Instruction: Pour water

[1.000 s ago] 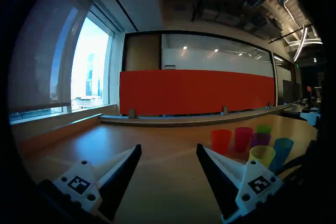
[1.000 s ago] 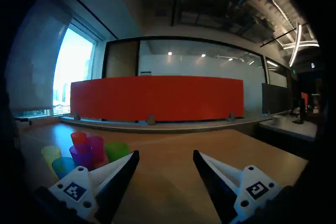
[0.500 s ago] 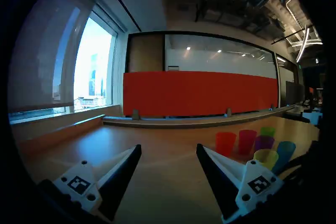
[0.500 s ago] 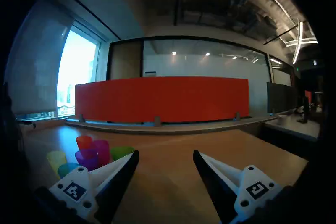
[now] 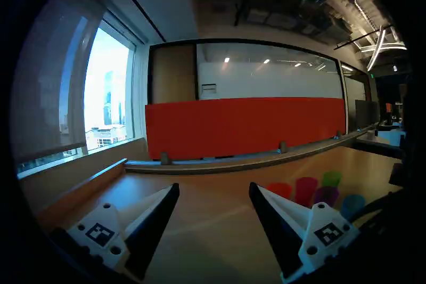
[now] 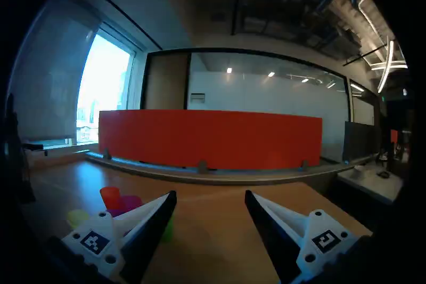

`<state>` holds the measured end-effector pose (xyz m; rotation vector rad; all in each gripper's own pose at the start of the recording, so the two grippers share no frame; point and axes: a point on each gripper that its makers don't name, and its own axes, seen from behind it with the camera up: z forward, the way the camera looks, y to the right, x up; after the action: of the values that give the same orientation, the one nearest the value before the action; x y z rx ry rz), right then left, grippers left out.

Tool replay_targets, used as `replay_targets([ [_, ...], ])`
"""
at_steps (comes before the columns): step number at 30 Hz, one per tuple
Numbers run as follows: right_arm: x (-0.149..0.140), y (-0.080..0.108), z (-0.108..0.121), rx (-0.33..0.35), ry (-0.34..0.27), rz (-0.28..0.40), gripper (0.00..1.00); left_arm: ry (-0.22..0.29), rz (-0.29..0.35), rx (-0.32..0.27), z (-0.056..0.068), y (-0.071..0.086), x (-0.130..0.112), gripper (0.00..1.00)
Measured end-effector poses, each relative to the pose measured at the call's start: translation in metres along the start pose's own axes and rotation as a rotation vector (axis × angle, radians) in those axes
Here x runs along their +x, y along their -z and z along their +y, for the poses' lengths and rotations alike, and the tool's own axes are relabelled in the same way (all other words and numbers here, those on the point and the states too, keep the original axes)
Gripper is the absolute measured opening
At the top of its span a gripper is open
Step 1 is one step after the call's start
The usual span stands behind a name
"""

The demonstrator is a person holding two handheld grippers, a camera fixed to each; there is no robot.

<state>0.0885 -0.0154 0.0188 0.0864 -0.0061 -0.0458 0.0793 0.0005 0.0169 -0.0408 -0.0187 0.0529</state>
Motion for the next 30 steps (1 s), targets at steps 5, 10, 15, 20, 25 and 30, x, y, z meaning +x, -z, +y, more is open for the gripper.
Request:
replay_targets([
  [5, 0.031, -0.004, 0.002, 0.011, 0.011, 0.006, 0.99, -0.004, -0.013, -0.026, 0.003, -0.004, 0.019, 0.97],
  [10, 0.058, -0.007, 0.004, 0.02, 0.018, 0.012, 0.99, 0.003, -0.033, -0.042, 0.005, -0.009, 0.036, 0.98],
  [15, 0.081, -0.009, 0.001, 0.044, 0.004, 0.004, 0.99, 0.006, -0.03, -0.064, 0.005, -0.014, 0.062, 0.97],
  [20, 0.1, -0.009, -0.002, 0.076, -0.015, -0.013, 0.99, 0.013, -0.002, -0.083, 0.005, -0.016, 0.098, 0.98],
  [25, 0.104, -0.009, -0.007, 0.113, -0.034, -0.027, 0.99, 0.035, 0.013, -0.133, 0.012, -0.016, 0.118, 0.97],
  [30, 0.1, -0.009, -0.008, 0.138, -0.044, -0.037, 0.99, 0.069, -0.001, -0.175, 0.018, -0.017, 0.117, 0.97],
])
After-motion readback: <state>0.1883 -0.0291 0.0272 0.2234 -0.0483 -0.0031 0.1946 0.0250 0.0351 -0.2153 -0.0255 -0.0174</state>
